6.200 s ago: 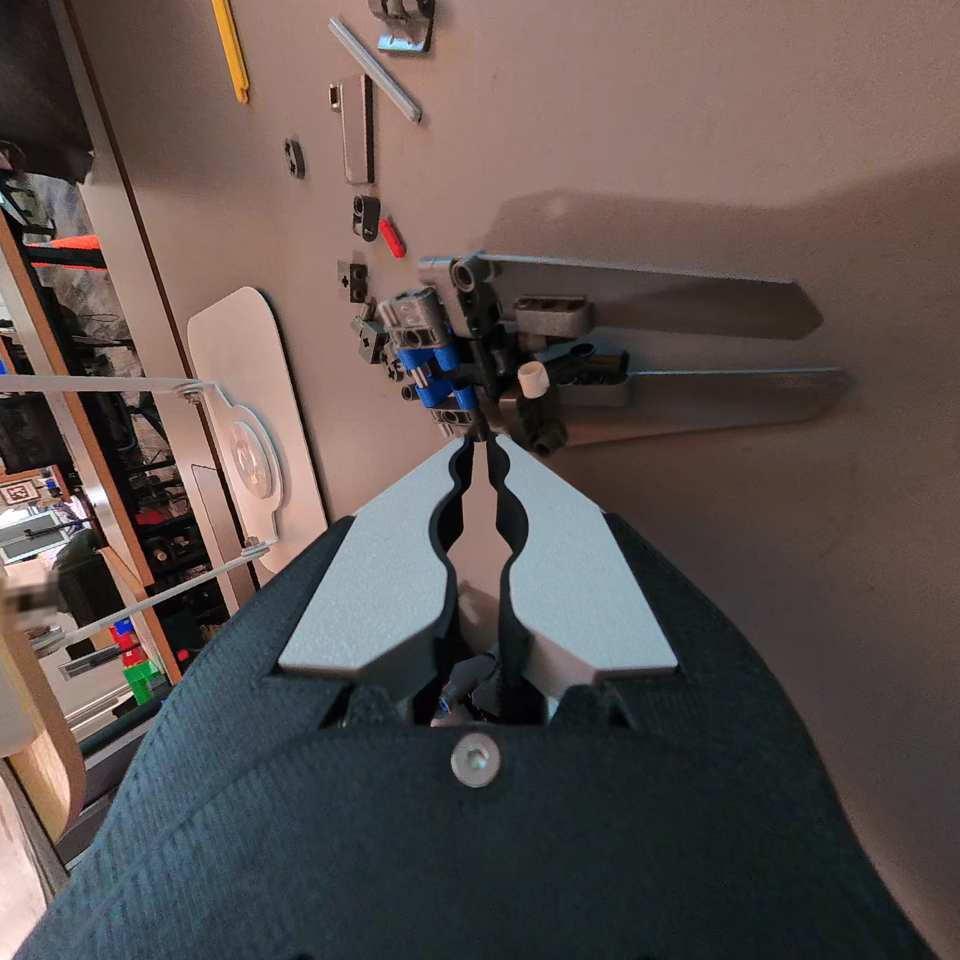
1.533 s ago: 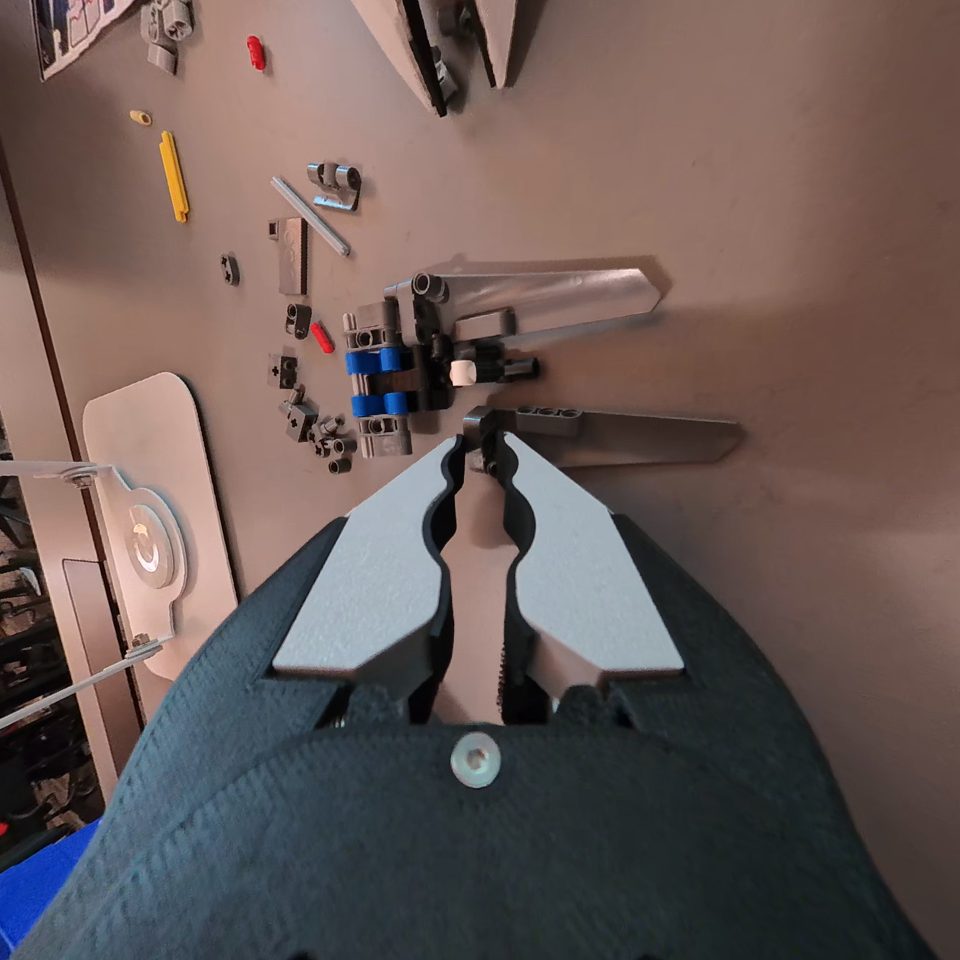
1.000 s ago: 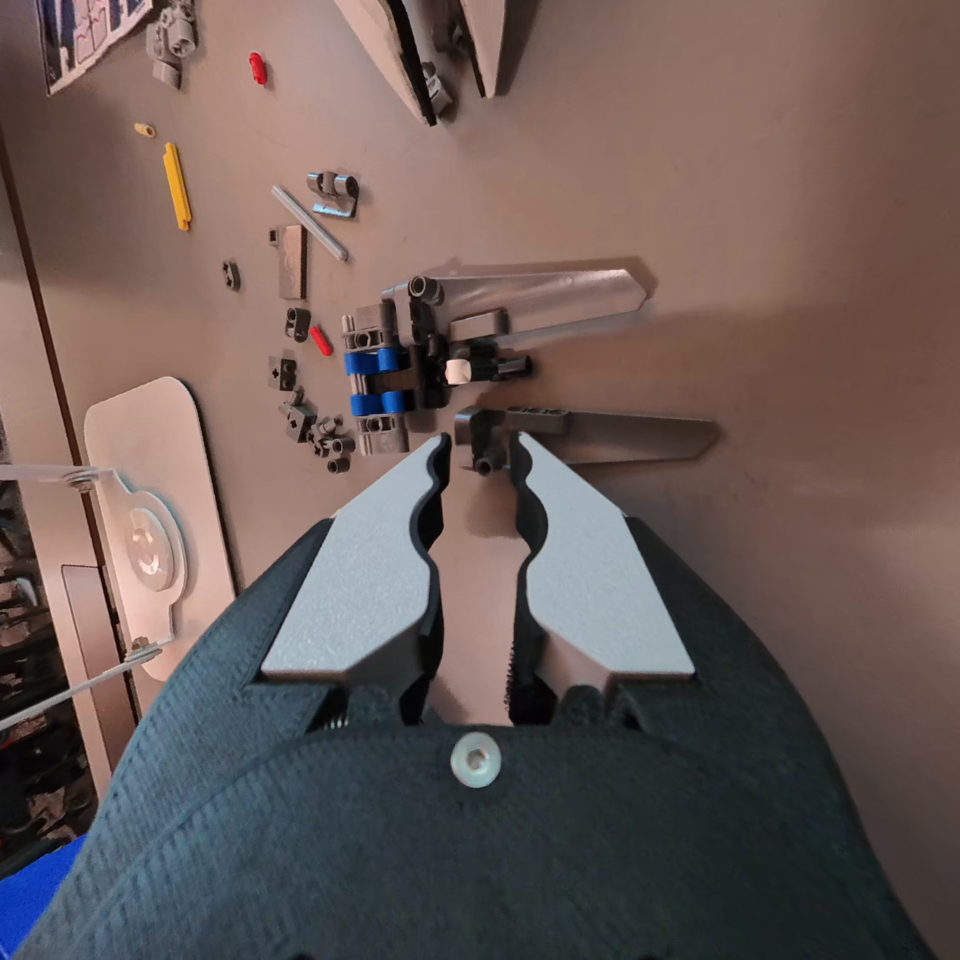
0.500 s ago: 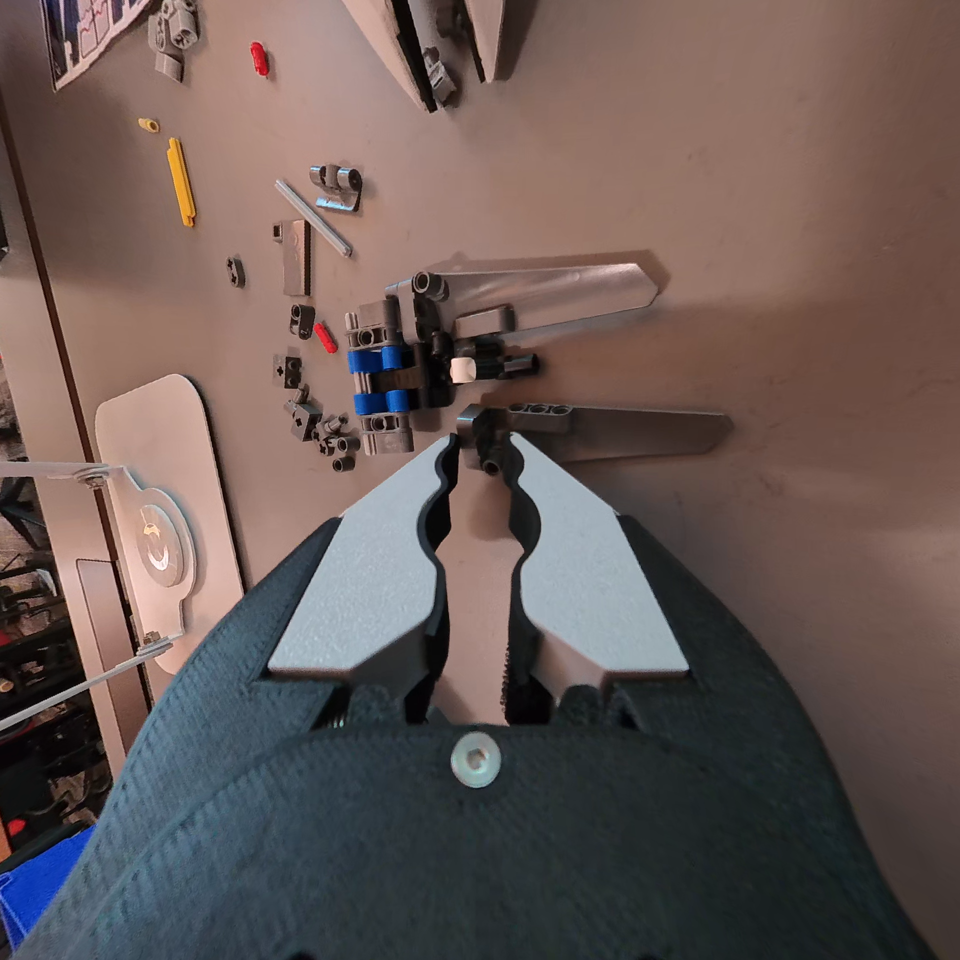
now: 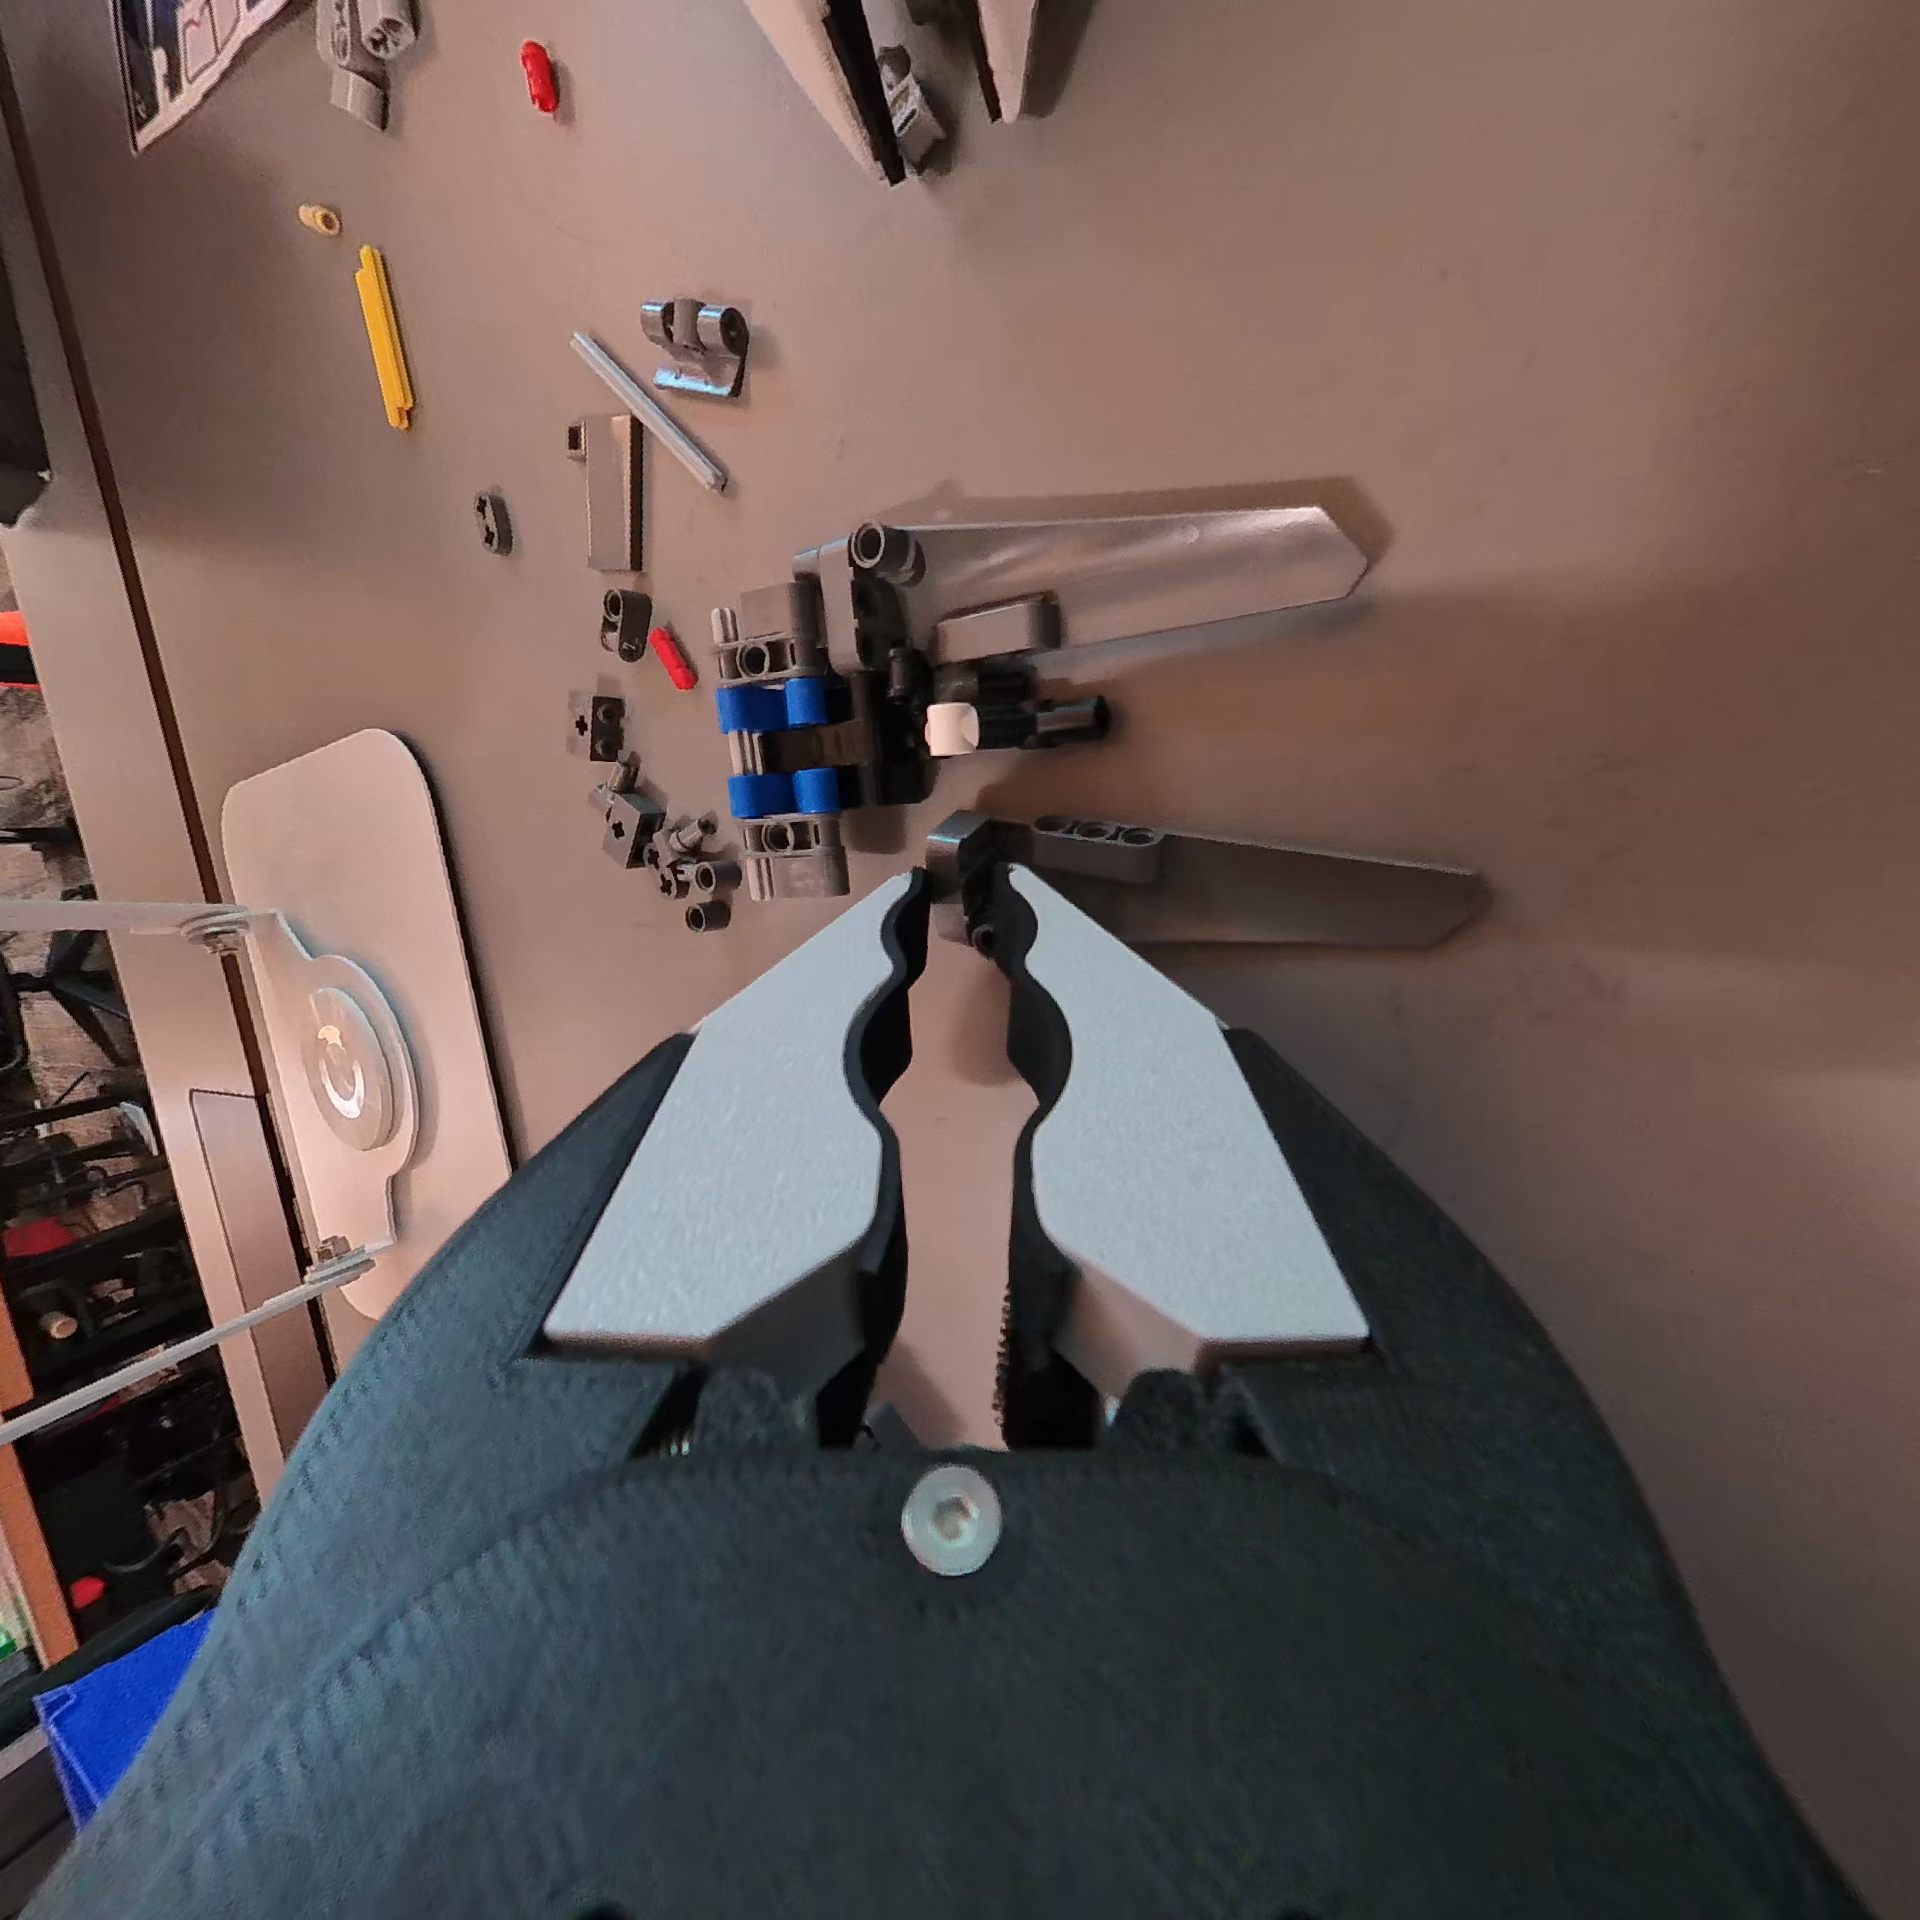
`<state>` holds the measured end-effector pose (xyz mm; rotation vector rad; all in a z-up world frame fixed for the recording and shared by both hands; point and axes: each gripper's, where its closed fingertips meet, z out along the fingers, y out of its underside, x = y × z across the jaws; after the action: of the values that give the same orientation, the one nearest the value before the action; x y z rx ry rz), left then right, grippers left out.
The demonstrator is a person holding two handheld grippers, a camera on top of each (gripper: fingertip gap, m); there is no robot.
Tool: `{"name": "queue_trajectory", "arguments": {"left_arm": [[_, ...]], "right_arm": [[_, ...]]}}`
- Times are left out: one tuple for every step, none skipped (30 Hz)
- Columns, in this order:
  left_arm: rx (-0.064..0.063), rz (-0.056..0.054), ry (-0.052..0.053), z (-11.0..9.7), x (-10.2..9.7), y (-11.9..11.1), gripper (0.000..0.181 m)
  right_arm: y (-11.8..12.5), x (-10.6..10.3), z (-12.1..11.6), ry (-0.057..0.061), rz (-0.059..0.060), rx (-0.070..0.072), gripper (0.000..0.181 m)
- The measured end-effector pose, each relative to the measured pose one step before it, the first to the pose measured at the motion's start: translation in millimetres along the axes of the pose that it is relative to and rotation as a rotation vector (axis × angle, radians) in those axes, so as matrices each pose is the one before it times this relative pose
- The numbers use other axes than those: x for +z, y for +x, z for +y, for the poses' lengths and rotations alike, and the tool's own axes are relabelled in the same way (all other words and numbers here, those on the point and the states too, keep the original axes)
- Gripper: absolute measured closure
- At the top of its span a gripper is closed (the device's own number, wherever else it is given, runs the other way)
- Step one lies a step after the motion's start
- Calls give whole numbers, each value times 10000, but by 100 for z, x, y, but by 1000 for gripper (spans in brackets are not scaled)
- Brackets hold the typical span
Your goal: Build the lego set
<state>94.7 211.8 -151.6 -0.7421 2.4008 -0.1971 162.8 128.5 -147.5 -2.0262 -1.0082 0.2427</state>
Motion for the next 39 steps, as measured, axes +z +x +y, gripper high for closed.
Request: {"name": "queue_trajectory", "arguments": {"left_arm": [[0,-32,-8,18,9,-52,172],[-17,-10,-1,4,18,-33,172],[-9,1,-11,24,27,-13,172],[7,-13,-7,0,9,-19,172],[3,-3,-8,15,-11,1,172],[2,6,-3,9,-8,13,172],[2,5,-3,4,-2,6,172],[0,0,-5,6,-3,1,172],[2,-2,-1,5,7,1,172],[5,-3,3,-21,1,4,172],[0,1,2,-3,1,1,172],[-4,4,-3,-1,4,2,172],[-4,2,2,5,2,0,172],[-4,0,-2,12,-1,-3,172],[0,4,-12,16,-8,5,172],[3,0,-7,14,-11,5,172],[1,1,-6,16,-2,12,172],[-3,5,-13,24,-17,-2,172],[-4,1,-5,8,-4,4,172],[4,-8,-3,7,6,-9,172],[3,-10,-9,3,7,-13,172],[-1,-5,-4,1,3,-13,172],[4,-12,-5,5,11,-20,172],[2,-9,-1,4,8,-9,172],[-3,1,1,7,1,-2,172],[-1,0,-1,1,-1,1,172],[-1,-3,-2,6,5,-17,172],[-3,-1,1,-1,1,1,172],[-1,0,-2,2,-1,0,172],[-3,3,0,8,1,0,172],[-5,2,3,-12,0,-5,172],[0,-1,1,-2,1,-2,172],[1,-1,-2,1,13,-4,172],[0,-1,-3,-5,-2,4,172],[2,0,-1,1,-1,-2,172],[1,-4,3,-4,2,-7,172],[3,-1,-3,-4,-2,3,172],[-1,1,-2,3,-1,1,172],[8,-3,1,-3,3,7,172]], "right_arm": [[19,-8,-8,4,8,2,168],[8,-14,-21,6,7,-2,168],[-3,-9,-11,5,1,-2,168],[1,-10,-5,2,-3,4,168],[-10,7,6,1,-4,4,167],[-12,13,2,1,-9,6,167],[-19,16,1,-2,-10,5,167],[-9,7,7,0,-6,0,167],[-3,-2,-15,6,-1,4,167],[10,-12,-21,8,4,7,166],[11,-5,-15,9,4,5,166],[7,-23,-12,8,1,5,166],[9,-17,-19,9,7,5,166],[33,-14,4,1,10,15,165],[29,-21,30,-18,-3,25,164],[39,-49,55,-25,6,6,164],[81,-62,48,-24,39,-16,164],[95,-84,16,-7,45,-7,164],[64,-79,-34,18,29,10,164],[55,-61,-57,27,20,6,164],[20,-38,-18,12,15,-3,164],[25,-5,10,-7,12,-11,164],[6,5,26,-9,11,-12,164],[0,11,3,-1,3,-5,164],[2,0,-1,0,1,-1,164],[1,3,-3,-2,5,-1,164],[8,-5,6,0,0,-1,164],[-21,6,3,2,-4,-1,164],[0,0,1,0,-1,-1,164],[-6,5,-6,0,0,-2,164],[-7,1,-2,1,-5,0,164],[-13,9,7,-3,-4,-2,165],[0,9,6,-3,4,-5,164],[3,-8,-14,7,4,-3,164],[4,-17,-20,10,1,1,164],[-5,2,-10,5,4,-5,165],[15,-3,6,-4,7,-7,164],[5,2,-4,3,3,-1,164],[0,-15,-3,3,-1,1,165]]}}
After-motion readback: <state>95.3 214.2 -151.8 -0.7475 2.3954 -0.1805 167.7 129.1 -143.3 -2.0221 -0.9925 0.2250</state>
